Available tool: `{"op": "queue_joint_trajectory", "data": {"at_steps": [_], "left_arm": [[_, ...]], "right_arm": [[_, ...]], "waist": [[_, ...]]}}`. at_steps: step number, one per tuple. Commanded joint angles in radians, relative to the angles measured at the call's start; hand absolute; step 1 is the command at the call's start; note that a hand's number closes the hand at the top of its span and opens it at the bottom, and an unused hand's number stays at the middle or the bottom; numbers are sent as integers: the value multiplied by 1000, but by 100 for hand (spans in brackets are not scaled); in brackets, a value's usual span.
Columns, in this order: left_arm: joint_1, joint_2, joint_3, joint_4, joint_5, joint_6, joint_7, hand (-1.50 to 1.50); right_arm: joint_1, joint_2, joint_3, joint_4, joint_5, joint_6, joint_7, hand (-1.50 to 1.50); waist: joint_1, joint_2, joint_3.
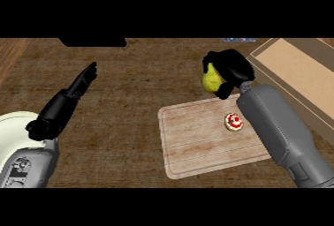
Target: Pick the pear from the cutting board and place it in the cardboard box
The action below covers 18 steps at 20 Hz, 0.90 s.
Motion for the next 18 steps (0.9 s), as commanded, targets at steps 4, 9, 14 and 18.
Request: {"op": "queue_joint_trajectory", "data": {"at_steps": [4,9,14,18], "left_arm": [[38,9,26,27,-8,-3,-44,0],[18,19,39,39,3,-16,-47,0],[-10,33,55,38,23,-47,-37,0],[38,34,49,-26,32,-62,-17,0]], "right_arm": [[3,-51,-84,-212,-10,-21,92,150],[-58,-55,-259,-206,-72,-74,273,150],[-81,-144,-357,-160,-66,-100,332,150],[-140,-236,-472,-5,-118,-144,248,150]], "waist": [[-22,-8,-1],[-18,-4,-1],[-8,-1,-1],[12,3,0]]}}
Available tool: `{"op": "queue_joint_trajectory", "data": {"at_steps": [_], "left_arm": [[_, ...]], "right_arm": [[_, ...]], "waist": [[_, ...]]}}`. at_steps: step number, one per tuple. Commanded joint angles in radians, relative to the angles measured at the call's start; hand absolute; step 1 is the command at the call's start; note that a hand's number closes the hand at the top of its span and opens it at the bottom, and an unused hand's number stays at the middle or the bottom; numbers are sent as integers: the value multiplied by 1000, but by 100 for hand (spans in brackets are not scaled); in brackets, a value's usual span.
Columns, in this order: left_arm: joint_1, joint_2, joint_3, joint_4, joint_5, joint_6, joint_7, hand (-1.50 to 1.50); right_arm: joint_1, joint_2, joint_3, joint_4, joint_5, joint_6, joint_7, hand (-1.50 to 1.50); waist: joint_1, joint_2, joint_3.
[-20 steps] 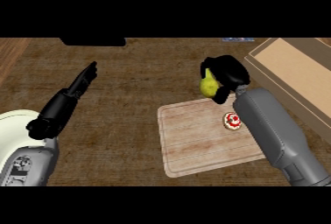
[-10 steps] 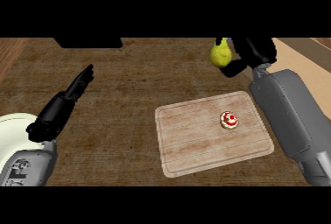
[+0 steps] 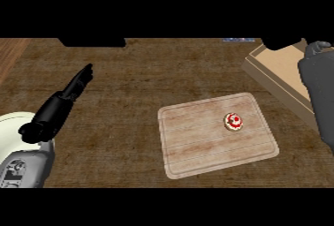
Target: Pick the pear from the cutting board and place it in the cardboard box
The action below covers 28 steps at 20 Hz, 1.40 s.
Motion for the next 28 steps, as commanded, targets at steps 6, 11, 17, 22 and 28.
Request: {"op": "queue_joint_trajectory", "data": {"at_steps": [6,11,17,22,28], "left_arm": [[-27,1,9,-27,2,-13,18,0],[-42,-12,-14,-9,-22,-6,31,0],[-51,-45,-34,-22,-26,3,30,0],[-64,-3,2,-1,8,-44,26,0],[-2,-12,3,25,-15,-26,-42,0]], "right_arm": [[-92,-214,-93,331,29,-1,-131,150],[-117,-282,-83,515,40,164,-164,150],[-112,-380,-86,668,50,279,-307,150],[-110,-391,-37,757,107,366,-303,150],[-81,-417,-80,774,53,432,-567,-150]], "waist": [[21,7,1],[34,15,1],[40,20,3],[53,24,3],[46,24,4]]}}
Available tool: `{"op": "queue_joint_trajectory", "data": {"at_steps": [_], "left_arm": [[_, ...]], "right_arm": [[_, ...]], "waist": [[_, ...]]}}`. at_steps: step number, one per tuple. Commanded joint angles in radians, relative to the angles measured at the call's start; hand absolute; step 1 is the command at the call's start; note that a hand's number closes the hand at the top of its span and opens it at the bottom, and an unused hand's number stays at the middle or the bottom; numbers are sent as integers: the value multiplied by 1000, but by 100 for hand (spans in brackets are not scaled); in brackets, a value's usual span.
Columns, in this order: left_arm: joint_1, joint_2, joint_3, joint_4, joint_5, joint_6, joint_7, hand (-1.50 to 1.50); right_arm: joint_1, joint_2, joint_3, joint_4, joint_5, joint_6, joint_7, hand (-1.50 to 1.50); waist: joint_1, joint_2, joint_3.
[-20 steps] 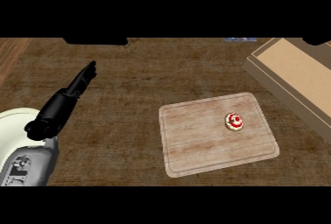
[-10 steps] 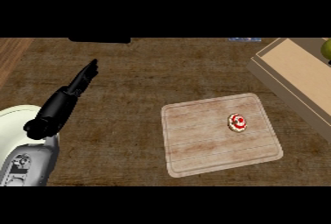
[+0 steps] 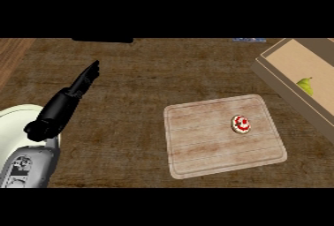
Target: Pick the pear from the cutting board and place it in the cardboard box
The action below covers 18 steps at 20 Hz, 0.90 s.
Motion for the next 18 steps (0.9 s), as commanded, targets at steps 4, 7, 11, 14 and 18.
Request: {"op": "queue_joint_trajectory", "data": {"at_steps": [4,7,11,14,18], "left_arm": [[22,-39,-35,-8,-37,35,3,0],[27,-22,-6,-2,-22,31,-4,0],[17,-20,-3,-3,-6,15,-2,0],[10,-11,-5,2,-22,16,-19,0],[41,-36,-22,-5,-24,23,-26,0]], "right_arm": [[-15,2,-181,0,-180,-58,-196,-150],[-60,-7,-384,40,-382,-10,-210,-150],[-44,-41,-543,107,-533,-10,-138,-150],[-51,-78,-601,117,-590,-29,-67,-150],[54,-143,-643,104,-633,-3,-110,-150]], "waist": [[-11,-3,3],[-29,-11,6],[-23,-2,4],[-9,2,2],[-8,6,4]]}}
